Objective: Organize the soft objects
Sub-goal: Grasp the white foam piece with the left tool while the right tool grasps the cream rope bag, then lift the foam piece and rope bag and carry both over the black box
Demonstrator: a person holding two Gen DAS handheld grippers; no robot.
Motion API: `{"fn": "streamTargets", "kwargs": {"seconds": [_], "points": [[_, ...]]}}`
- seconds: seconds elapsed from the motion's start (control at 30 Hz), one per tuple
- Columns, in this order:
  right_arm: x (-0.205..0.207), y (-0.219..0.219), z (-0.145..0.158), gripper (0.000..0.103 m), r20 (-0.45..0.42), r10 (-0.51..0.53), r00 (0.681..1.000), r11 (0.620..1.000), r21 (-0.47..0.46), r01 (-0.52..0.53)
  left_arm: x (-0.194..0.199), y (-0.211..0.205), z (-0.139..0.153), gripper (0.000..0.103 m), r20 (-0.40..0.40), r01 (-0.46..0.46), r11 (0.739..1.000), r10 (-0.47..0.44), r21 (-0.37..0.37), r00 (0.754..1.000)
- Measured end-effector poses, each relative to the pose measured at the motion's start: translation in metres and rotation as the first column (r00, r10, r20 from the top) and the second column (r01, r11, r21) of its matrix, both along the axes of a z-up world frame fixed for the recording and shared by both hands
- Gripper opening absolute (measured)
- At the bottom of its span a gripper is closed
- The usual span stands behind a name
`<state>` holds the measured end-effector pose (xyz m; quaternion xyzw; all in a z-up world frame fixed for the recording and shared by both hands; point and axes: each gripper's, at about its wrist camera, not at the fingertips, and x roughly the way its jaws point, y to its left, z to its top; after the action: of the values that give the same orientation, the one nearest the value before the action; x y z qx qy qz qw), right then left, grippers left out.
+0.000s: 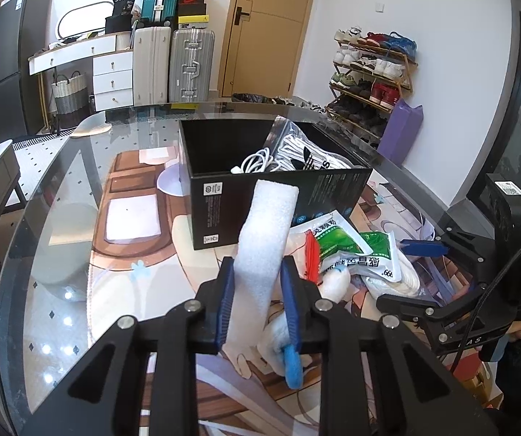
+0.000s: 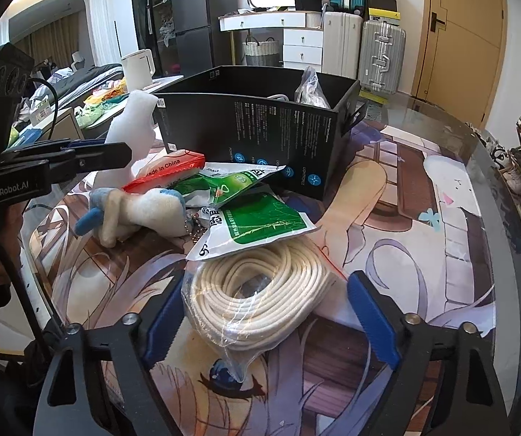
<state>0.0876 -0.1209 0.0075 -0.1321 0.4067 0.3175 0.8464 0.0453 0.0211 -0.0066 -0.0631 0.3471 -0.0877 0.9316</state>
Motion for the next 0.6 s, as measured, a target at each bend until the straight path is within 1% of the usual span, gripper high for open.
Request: {"fn": "streamTargets", "kwargs": {"seconds": [0.03,0.1,0.2,0.23,0.4,0.6], "points": [[-0.001,0.000,0.000,0.075,-0.001,0.005,1.000,1.000,0.002,-0.005,0.000,0.000,0.000,0.023,0.001,0.000,1.000,0.000,0.000,1.000],[-0.002,-0.002,0.001,0.067,0.003,0.011,1.000,1.000,0.009,-0.011,-0.001,0.000,0.002,0.023,0.005,-0.002,1.000,0.002,0.003,1.000],[-0.002,-0.005,0.002,0.059,-0.005,0.015,1.000,1.000,0.023,-0.015,-0.002,0.000,0.003,0.023,0.010,-0.004,1.000,0.004,0.004,1.000],[-0.002,-0.007,0.002,0.052,-0.005,0.016,1.000,0.999,0.027,-0.016,-0.002,0.000,0.004,0.023,0.012,-0.004,1.000,0.004,0.004,1.000],[-0.004,-0.013,0.004,0.043,0.001,0.016,1.000,0.999,0.045,-0.016,-0.004,0.001,0.009,0.023,0.024,-0.012,1.000,0.012,0.004,1.000],[-0.010,-0.019,0.010,0.039,0.023,0.011,1.000,0.999,0.053,-0.012,-0.006,0.003,0.014,0.023,0.034,-0.019,1.000,0.019,0.003,0.999]]}}
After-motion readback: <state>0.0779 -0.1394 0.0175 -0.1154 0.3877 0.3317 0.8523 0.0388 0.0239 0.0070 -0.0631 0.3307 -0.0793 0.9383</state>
